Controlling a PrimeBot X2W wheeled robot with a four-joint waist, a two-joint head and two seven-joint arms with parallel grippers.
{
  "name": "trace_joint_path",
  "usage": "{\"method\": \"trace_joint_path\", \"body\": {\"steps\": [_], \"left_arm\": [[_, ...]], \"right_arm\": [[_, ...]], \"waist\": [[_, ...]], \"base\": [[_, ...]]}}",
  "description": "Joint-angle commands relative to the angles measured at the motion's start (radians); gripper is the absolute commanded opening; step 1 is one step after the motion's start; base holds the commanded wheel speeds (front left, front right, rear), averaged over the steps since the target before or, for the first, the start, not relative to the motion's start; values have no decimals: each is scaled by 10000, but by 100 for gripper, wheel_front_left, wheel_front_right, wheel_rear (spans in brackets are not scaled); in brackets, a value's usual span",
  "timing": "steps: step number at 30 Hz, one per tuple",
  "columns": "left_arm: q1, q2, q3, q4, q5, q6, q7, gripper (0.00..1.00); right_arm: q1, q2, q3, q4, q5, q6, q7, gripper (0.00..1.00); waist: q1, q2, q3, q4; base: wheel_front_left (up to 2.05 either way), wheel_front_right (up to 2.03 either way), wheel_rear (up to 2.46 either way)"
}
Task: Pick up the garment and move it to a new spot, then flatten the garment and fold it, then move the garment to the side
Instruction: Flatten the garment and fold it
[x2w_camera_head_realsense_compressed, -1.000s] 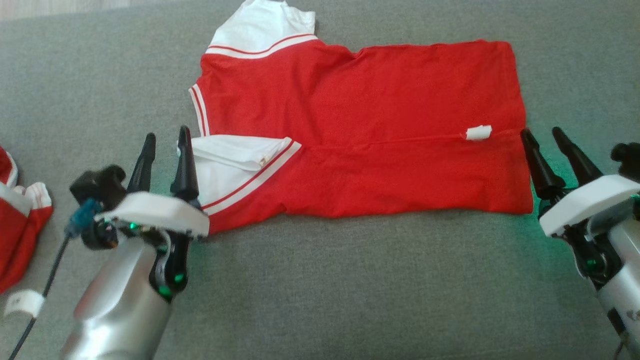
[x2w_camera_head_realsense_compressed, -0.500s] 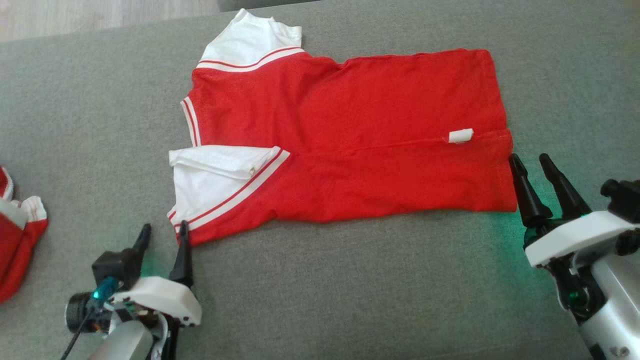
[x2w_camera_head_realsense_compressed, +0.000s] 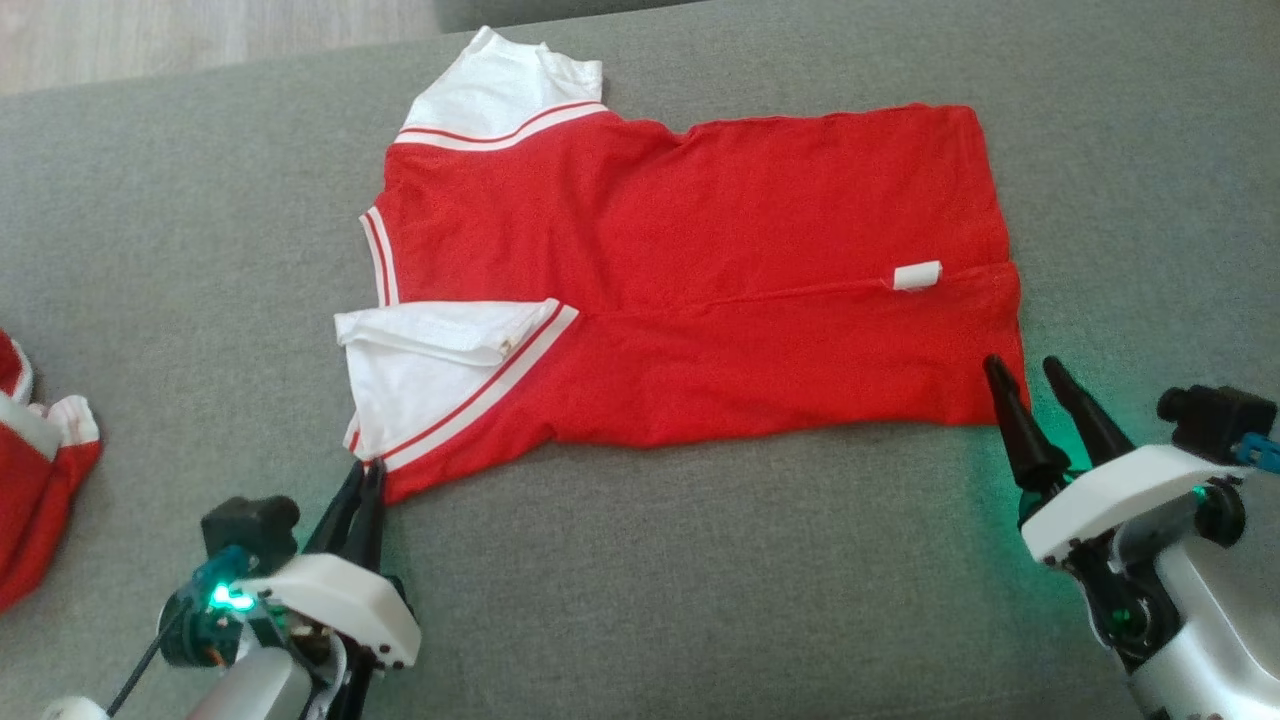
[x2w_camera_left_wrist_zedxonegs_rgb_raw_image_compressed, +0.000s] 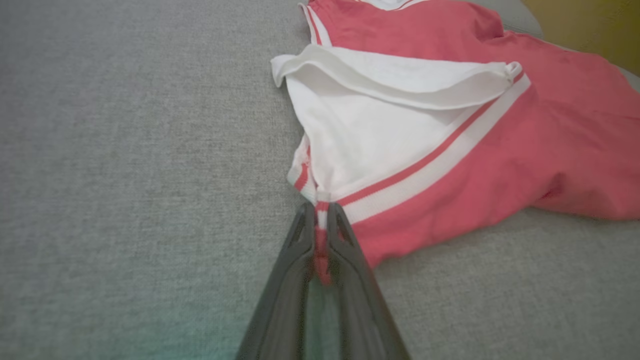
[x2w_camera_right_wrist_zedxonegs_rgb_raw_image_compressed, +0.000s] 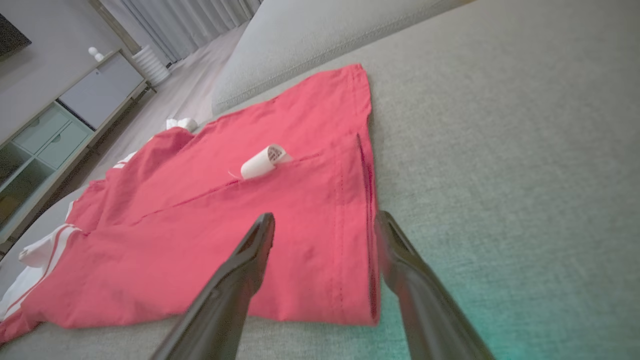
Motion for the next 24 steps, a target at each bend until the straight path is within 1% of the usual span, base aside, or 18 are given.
{"method": "trace_joint_path", "body": {"steps": [1, 10, 11, 12, 13, 14, 19, 22, 24], "left_arm": [[42, 320, 211, -169, 23, -42, 2, 0], [-122, 484, 175, -285, 95, -120, -37, 0], [-132, 500, 173, -281, 101, -118, -41, 0], [-139, 508, 177, -277, 101, -115, -52, 0], [-141, 514, 178, -272, 94, -119, -59, 0], [-137, 519, 176, -269, 85, -124, -62, 0], [3, 546, 161, -336, 14, -130, -73, 0], [213, 599, 142, -483, -39, -99, -53, 0], [416, 643, 122, -647, -73, -49, -32, 0]], "right_arm": [[-9, -92, 33, -196, -27, -9, 4, 100], [-355, 391, -531, 1218, -625, -9, 1043, 100], [-370, 436, -564, 1295, -667, -9, 1153, 80], [-378, 473, -600, 1349, -693, -9, 1245, 48], [-384, 488, -612, 1383, -733, -9, 1327, 11], [-376, 495, -603, 1398, -757, -9, 1431, 0], [-270, 327, -654, 1200, -847, -9, 1741, 0], [-54, -11, -822, 954, -963, -9, 1793, 0], [174, -346, -947, 763, -1090, -9, 1830, 0]], "waist": [[0, 0, -24, 28], [0, 0, -188, 275], [0, 0, -208, 295], [0, 0, -227, 310], [0, 0, -250, 324], [0, 0, -276, 335], [0, 0, -467, 374], [0, 0, -618, 403], [0, 0, -737, 430]], "base": [[0, 0, 0], [0, 0, 0], [0, 0, 0], [0, 0, 0], [0, 0, 0], [0, 0, 0], [0, 0, 0], [0, 0, 0], [0, 0, 0]]}}
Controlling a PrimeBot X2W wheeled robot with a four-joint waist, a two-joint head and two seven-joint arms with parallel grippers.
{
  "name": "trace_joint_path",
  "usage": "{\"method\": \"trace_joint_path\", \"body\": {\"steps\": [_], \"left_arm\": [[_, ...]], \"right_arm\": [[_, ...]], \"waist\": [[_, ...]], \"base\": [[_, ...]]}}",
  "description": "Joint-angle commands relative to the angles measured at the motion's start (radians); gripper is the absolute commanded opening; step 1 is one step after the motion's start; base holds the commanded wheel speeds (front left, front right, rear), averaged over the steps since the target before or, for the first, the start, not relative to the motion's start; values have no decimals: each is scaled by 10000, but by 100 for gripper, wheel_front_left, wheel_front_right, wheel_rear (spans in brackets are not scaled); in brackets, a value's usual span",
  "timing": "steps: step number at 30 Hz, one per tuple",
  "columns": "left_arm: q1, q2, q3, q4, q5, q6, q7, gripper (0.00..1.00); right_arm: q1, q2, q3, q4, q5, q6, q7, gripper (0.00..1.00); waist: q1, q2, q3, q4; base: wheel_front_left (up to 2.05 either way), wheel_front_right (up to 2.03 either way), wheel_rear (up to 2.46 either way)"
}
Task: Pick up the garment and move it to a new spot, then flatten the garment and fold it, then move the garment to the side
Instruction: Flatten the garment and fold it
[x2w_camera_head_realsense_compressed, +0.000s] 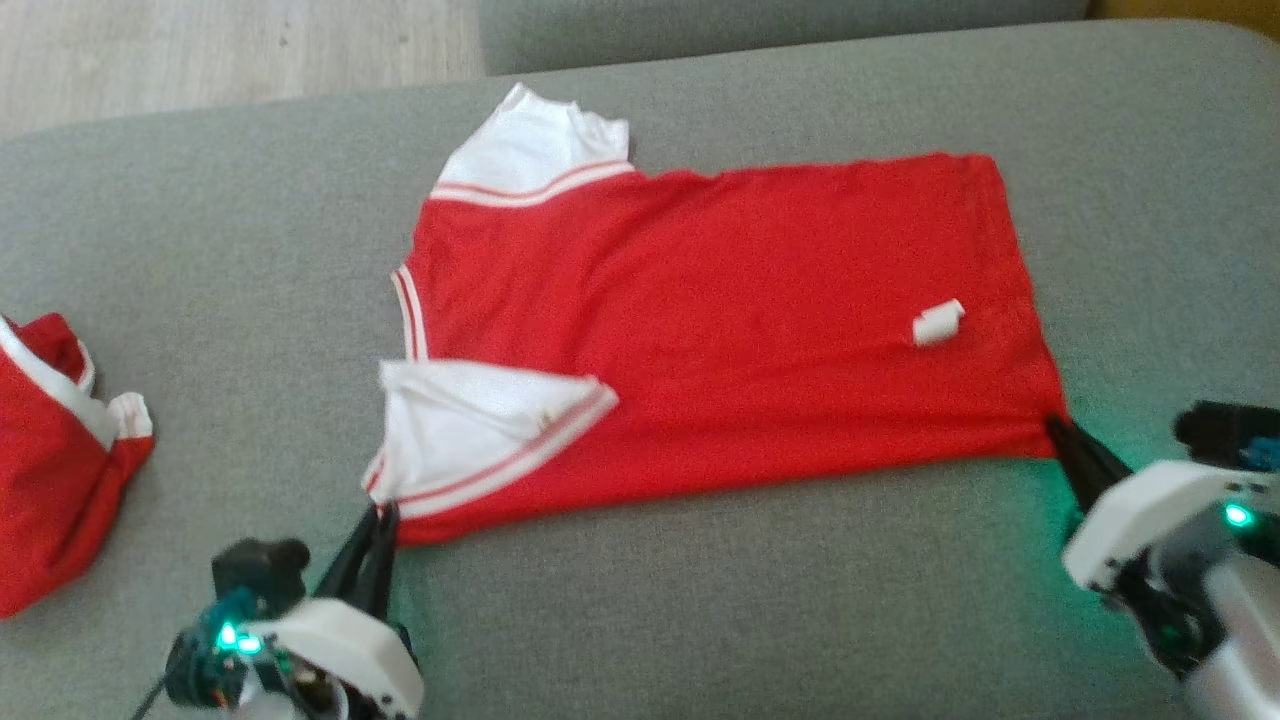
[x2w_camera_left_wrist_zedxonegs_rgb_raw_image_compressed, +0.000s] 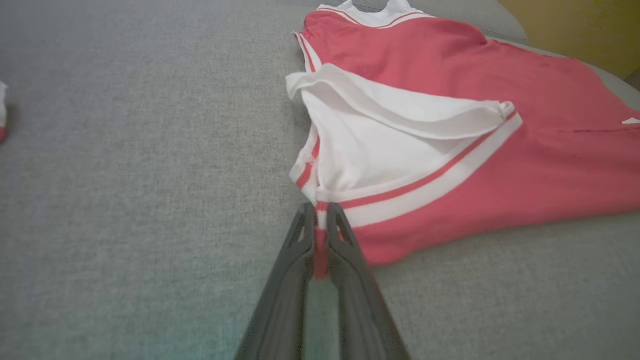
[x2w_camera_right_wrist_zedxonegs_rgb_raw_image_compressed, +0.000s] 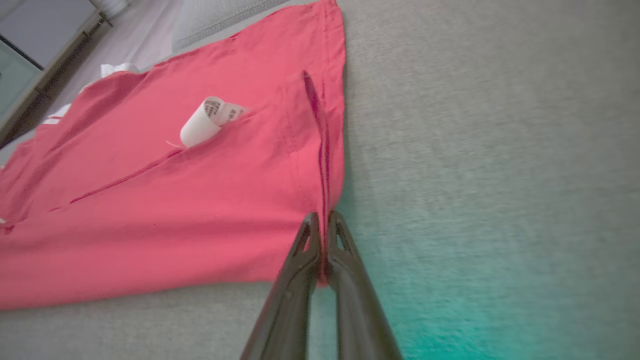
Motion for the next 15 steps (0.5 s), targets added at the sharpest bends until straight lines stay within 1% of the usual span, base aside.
{"method": "trace_joint_path", "body": {"steps": [1, 6, 9, 12, 15], "left_arm": [[33, 375, 319, -392, -53, 110, -27, 0], [777, 350, 114, -1089, -148, 314, 95, 0], [1191, 302, -5, -1513, -151, 492, 89, 0], [1537, 240, -107, -1799, -206, 631, 132, 0], [1710, 257, -241, -1857, -167, 660, 176, 0]], "right_arm": [[284, -604, -31, -399, -173, -9, 62, 0], [1239, -1329, -415, -1074, -87, -9, 530, 0], [1957, -1616, -711, -1541, -90, -9, 878, 0], [2598, -1660, -1122, -2034, -100, -9, 1102, 0], [3066, -1492, -1481, -2456, -43, -9, 1314, 0]], "waist": [[0, -1, -141, 48], [0, -1, -358, 195], [0, -1, -432, 308], [0, -1, -474, 380], [0, -1, -533, 398]], "base": [[0, 0, 0], [0, 0, 0], [0, 0, 0], [0, 0, 0], [0, 0, 0]]}}
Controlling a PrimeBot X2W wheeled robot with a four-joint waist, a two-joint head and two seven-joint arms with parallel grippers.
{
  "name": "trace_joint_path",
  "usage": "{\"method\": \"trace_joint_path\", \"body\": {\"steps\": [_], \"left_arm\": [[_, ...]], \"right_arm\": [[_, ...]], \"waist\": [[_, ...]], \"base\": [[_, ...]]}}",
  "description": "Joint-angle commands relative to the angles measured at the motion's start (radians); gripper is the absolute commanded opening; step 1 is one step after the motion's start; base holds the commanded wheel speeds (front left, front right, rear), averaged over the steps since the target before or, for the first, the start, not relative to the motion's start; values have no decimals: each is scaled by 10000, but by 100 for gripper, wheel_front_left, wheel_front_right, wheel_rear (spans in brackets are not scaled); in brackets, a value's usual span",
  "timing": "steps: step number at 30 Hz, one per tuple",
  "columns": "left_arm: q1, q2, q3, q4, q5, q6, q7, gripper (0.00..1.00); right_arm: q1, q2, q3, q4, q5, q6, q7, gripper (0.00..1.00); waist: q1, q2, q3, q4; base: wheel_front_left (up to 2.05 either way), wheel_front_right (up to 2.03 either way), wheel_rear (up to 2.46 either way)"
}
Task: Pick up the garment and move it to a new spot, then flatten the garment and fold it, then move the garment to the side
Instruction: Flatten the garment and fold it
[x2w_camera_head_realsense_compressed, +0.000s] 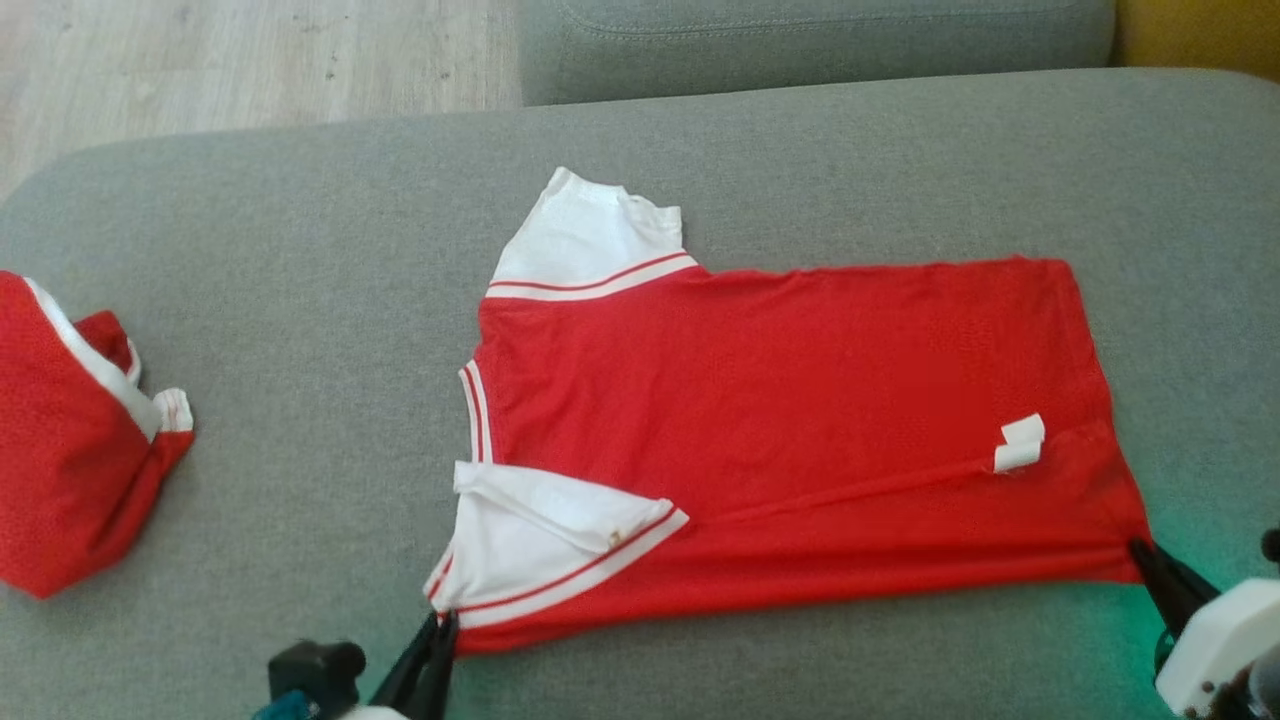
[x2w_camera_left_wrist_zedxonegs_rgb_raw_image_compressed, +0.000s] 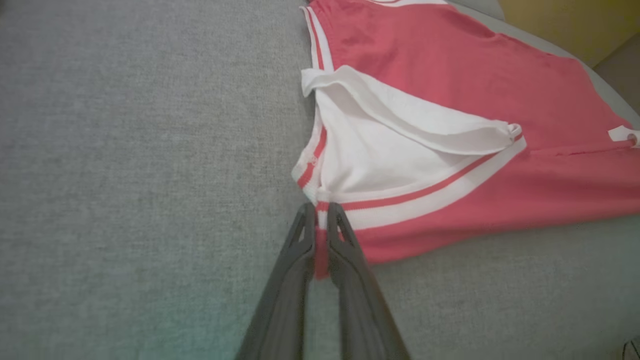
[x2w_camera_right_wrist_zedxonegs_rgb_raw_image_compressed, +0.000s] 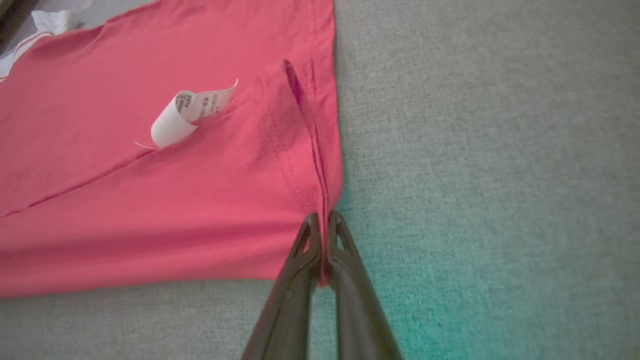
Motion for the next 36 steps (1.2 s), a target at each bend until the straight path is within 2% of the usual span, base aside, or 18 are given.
{"method": "trace_joint_path", "body": {"steps": [1, 2, 3, 4, 5, 9, 13, 18, 20, 25, 27, 33, 36], "left_arm": [[-193, 253, 284, -216, -5, 47, 65, 5], [-181, 261, 231, -209, -18, 14, 134, 27], [-181, 266, 199, -199, -32, -13, 178, 47], [-192, 272, 154, -194, -52, -65, 242, 77], [-221, 272, 120, -213, -84, -139, 292, 100], [-390, 334, 182, -302, -195, -335, 321, 100], [-1007, 705, 494, -694, -342, -605, 563, 100], [-3252, 1421, 773, -1033, 166, -1016, 1380, 100], [-4423, 1543, 822, -902, 185, -1421, 1883, 100], [-7376, 1811, 781, 299, 127, -2536, 3489, 100], [-9076, 1900, 582, 1210, 606, -2876, 4002, 100], [-11299, 1427, 290, 3401, 628, -3140, 5033, 100], [-12004, 1384, 74, 4237, 703, -3217, 5397, 100]], "right_arm": [[129, -281, -209, -391, 67, -9, 78, 0], [225, -213, -293, -476, 38, -9, 162, 7], [306, -134, -373, -570, 20, -9, 239, 55], [370, -55, -456, -701, -10, -9, 252, 100], [421, 19, -548, -860, -40, -9, 224, 100], [499, 150, -867, -1412, -377, -9, -188, 100], [471, 411, -1012, -2353, -719, -9, -789, 100], [198, 827, -907, -3255, -1083, -9, -1079, 100], [-52, 949, -769, -3492, -1238, -9, -1148, 100], [-892, 1105, -246, -3864, -1475, -9, -1285, 100], [-1262, 1138, -69, -3881, -1563, -9, -1306, 100], [-1773, 1255, 313, -3866, -1589, -9, -1484, 100], [-1990, 1329, 510, -3752, -1561, -9, -1488, 100]], "waist": [[1, -1, -43, -9], [1, -1, -69, -9], [1, -1, -98, -13], [1, -1, -128, -20], [1, -1, -150, -24], [1, -1, -204, -66], [1, -1, -131, -154], [1, -1, 453, -268], [1, -1, 866, -411], [1, -1, 2049, -1039], [1, -1, 2662, -1428], [1, -1, 3650, -2063], [1, -1, 4001, -2360]], "base": [[0, 0, 0], [0, 0, 0], [0, 0, 0], [0, 0, 0], [0, 0, 0], [0, 0, 0], [0, 0, 0], [0, 0, 0], [0, 0, 0], [0, 0, 0], [0, 0, 0], [0, 0, 0], [0, 0, 0]]}}
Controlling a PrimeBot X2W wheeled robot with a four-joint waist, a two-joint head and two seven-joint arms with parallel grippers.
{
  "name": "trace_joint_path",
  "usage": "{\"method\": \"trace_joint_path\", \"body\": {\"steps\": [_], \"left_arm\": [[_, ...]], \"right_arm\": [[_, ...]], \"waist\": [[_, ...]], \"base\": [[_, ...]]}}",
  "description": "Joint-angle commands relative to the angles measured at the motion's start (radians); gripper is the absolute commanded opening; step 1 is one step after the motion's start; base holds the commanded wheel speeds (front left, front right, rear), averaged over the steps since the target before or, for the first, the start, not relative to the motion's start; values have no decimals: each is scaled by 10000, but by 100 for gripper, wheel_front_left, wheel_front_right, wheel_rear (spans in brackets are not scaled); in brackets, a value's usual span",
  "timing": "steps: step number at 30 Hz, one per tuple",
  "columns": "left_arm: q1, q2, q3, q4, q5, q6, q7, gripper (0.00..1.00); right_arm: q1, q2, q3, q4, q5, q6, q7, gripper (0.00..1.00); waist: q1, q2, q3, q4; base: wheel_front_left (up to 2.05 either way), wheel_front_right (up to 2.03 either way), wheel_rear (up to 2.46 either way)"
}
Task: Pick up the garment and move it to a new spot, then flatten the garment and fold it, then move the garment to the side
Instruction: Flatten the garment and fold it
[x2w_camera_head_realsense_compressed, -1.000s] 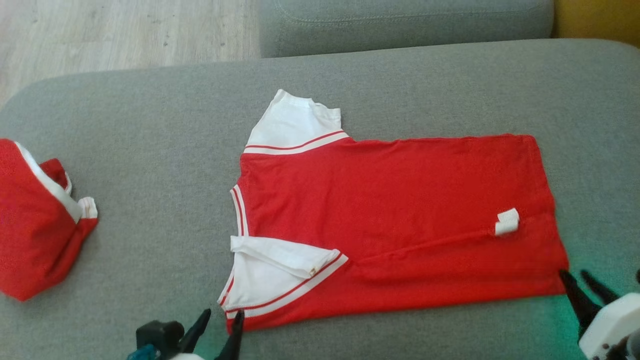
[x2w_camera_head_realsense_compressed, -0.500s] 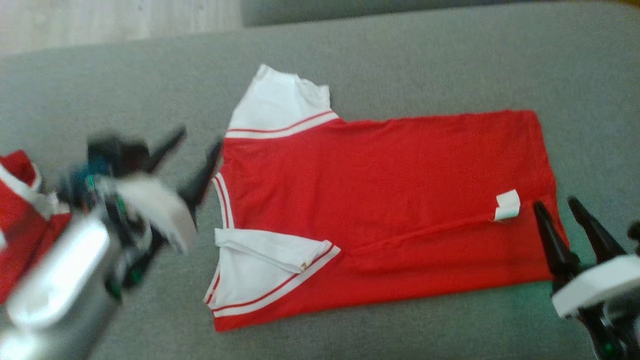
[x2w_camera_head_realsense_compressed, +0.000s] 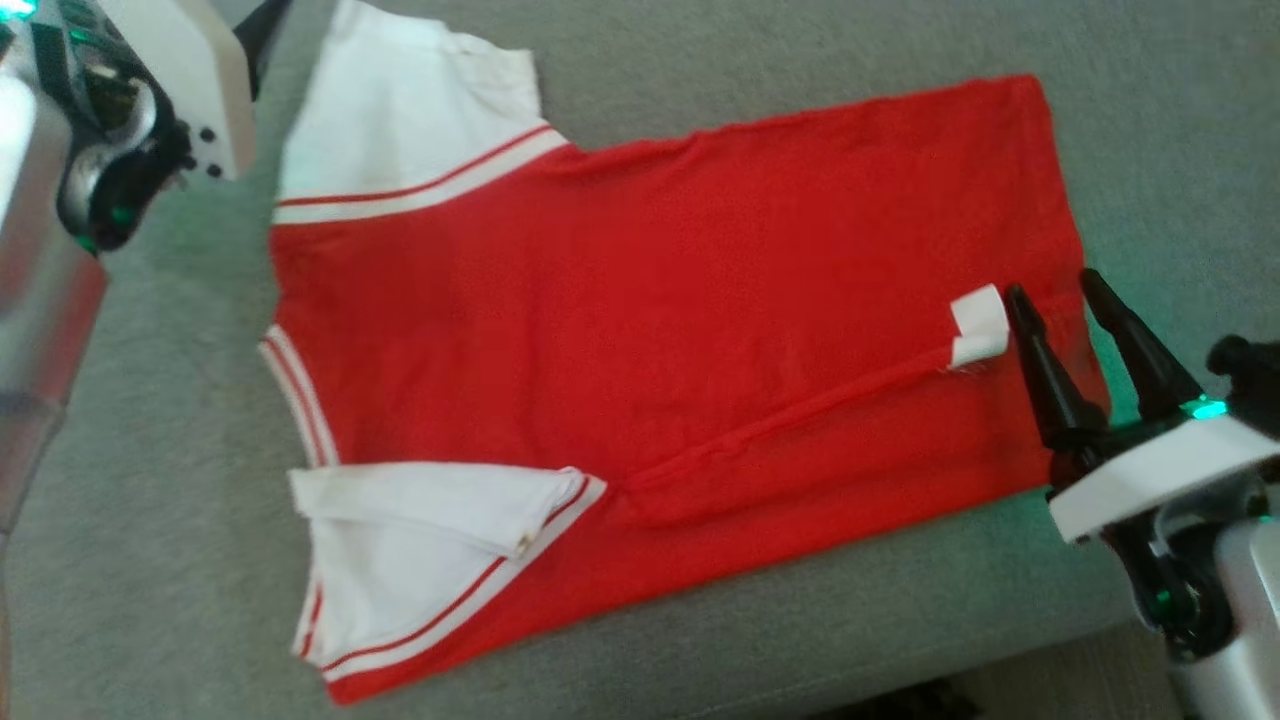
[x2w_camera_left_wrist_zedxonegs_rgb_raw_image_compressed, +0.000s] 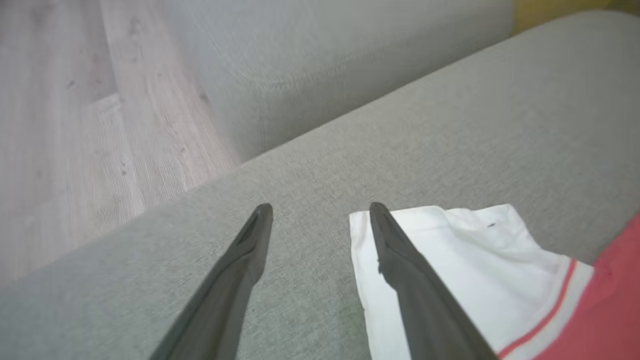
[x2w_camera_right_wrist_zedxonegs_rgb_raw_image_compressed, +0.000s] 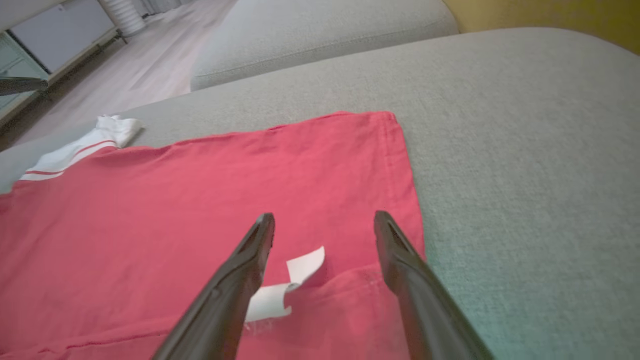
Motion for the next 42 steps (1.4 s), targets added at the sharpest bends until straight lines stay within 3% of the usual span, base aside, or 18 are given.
{"method": "trace_joint_path", "body": {"steps": [1, 12, 13, 14, 15, 17, 18, 23, 31, 42], "left_arm": [[-784, 413, 215, 182, 80, -49, 148, 100], [-1345, 575, -441, 1328, -185, -141, 915, 100], [-1306, 608, -646, 1321, -285, -145, 1131, 81], [-1306, 608, -646, 1321, -285, -145, 1131, 81], [-1284, 643, -727, 1306, -342, -146, 1240, 55], [-1238, 704, -825, 1250, -500, -148, 1406, 31], [-1217, 726, -837, 1230, -594, -148, 1479, 0], [-1212, 796, -892, 922, -993, -149, 1628, 0], [-1442, 1094, -1192, -13, -1298, -150, 719, 0], [-1648, 1539, -2030, -1252, -2037, -151, 196, 0]], "right_arm": [[-264, -50, 256, -211, 24, -9, -113, 100], [-690, 85, 613, 299, 215, -9, -545, 100], [-733, 92, 640, 387, 245, -9, -615, 100], [-733, 92, 640, 387, 245, -9, -615, 100], [-760, 106, 653, 418, 264, -9, -645, 100], [-821, 125, 684, 465, 300, -9, -691, 100], [-847, 128, 691, 489, 314, -9, -704, 100], [-937, 66, 580, 577, 398, -9, -771, 100], [-1328, 15, 272, 727, 311, -9, -612, 100], [-3493, 28, -150, 2205, 106, -9, 2338, 100]], "waist": [[-4, 0, 677, -673], [-4, 0, 1022, -1107], [-4, 0, 1021, -1124], [-4, 0, 1021, -1124], [-4, 0, 1021, -1130], [-4, 0, 1018, -1138], [-4, 0, 1014, -1135], [-4, 0, 928, -1010], [-4, 0, 593, -688], [-4, 0, 408, -326]], "base": [[0, 0, 0], [0, 0, 0], [0, 0, 0], [0, 0, 0], [0, 0, 0], [0, 0, 0], [0, 0, 0], [0, 0, 0], [0, 0, 0], [0, 0, 0]]}}
